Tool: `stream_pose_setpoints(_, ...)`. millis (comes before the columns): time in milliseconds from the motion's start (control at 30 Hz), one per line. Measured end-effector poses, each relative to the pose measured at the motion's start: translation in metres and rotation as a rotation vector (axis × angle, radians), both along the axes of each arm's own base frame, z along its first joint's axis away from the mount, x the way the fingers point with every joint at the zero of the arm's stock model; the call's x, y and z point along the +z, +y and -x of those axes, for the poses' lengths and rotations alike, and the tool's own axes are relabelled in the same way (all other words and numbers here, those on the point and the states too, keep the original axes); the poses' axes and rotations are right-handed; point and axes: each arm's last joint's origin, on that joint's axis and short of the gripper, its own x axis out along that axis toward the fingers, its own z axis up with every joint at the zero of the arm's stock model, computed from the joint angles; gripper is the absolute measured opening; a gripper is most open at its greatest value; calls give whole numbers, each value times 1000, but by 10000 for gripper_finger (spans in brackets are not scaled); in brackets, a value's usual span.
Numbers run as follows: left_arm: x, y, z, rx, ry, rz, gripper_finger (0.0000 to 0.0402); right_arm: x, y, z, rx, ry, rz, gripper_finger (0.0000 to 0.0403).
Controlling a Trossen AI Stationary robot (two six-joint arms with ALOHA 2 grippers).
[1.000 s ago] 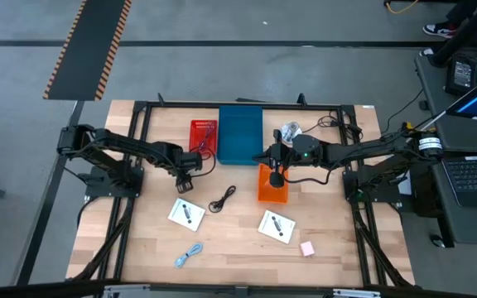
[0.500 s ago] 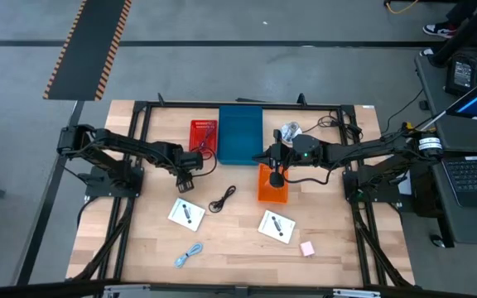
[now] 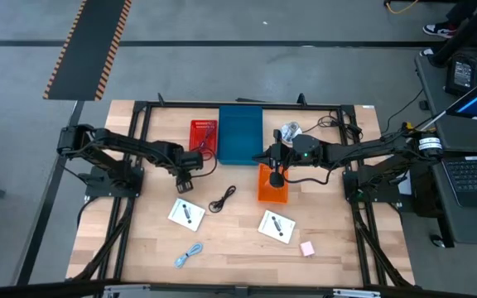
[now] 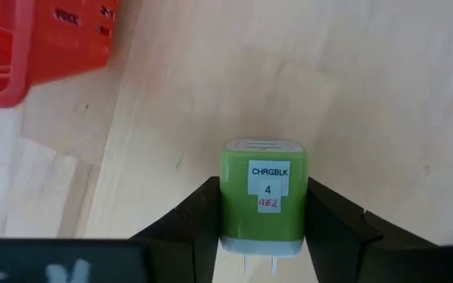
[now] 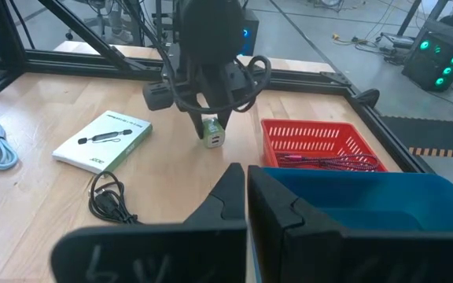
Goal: Pick and place items into bin
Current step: Put the green charger adapter into the orange bin
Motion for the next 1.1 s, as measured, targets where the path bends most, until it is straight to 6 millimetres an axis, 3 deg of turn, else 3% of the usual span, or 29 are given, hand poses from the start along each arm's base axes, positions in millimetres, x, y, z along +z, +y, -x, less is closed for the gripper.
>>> stream_pose_setpoints(267,40,1,-6,-77,-143,-40,141,0,0,0,0,6,-1,0)
stream_pose_setpoints(600,100,-10,3,-176,-596,-174,141,-1,8,1,28,26,-2,0)
stream_pose_setpoints(1100,76,-29,-9,-380,-1127,-293,141,4,41,3,135,-4,-31,0)
